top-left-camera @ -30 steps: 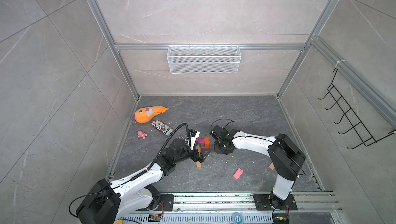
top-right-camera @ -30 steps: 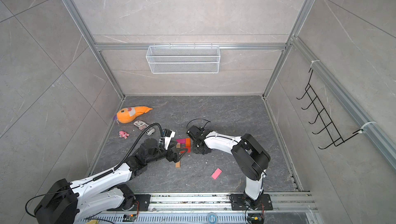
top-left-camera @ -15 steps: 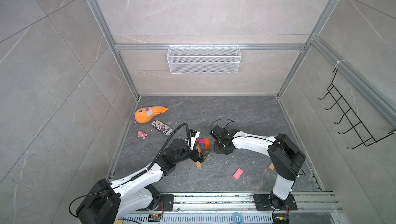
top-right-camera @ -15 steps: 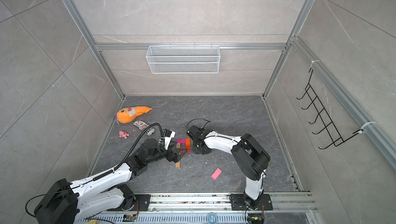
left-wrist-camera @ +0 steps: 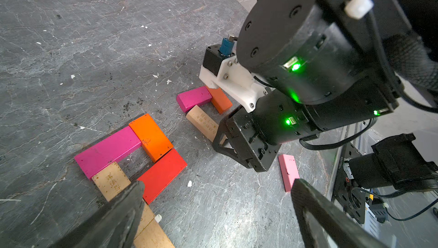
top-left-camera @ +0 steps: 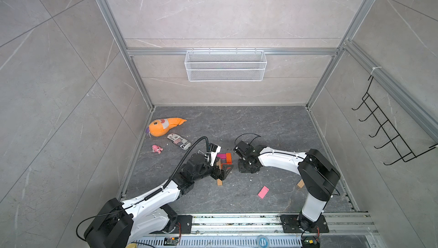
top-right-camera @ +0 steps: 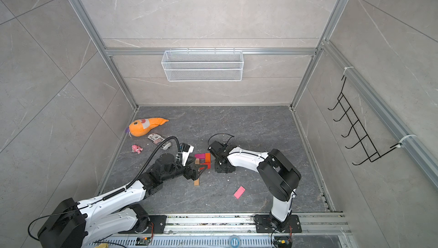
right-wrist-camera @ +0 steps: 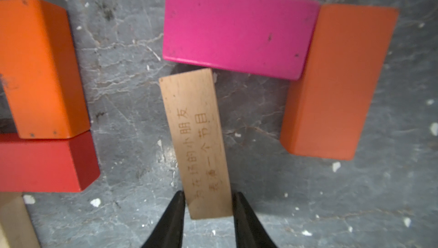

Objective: Assemble the letter p with building blocks
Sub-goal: Assemble the building block at the center of the board.

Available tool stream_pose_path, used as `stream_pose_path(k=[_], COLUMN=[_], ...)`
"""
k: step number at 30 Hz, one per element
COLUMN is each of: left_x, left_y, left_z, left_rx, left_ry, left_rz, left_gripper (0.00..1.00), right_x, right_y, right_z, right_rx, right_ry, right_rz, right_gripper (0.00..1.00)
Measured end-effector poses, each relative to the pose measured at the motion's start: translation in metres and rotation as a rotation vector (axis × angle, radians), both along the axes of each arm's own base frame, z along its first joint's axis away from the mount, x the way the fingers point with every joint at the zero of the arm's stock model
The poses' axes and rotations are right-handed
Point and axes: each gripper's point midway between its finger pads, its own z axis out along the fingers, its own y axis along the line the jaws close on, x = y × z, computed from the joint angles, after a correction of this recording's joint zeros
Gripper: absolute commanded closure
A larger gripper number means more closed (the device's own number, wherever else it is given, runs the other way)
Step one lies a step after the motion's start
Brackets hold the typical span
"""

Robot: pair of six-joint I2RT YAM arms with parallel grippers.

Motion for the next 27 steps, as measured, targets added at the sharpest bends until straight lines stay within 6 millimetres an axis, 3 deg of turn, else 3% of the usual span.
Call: stream_pose_path(k=[27], left_x=[-0.0005], left_y=[0.0003], left_z=[-0.0013], left_rx=[0.004], left_ry=[0.005], left_rz=[-0.001], left_gripper=[0.00], right_x=[0.0005], right_y=[0.0003], right_z=[0.0006], right_rx=[0.001], right_ry=[-0.001], right_rz=[-0.004], right_gripper=[0.70])
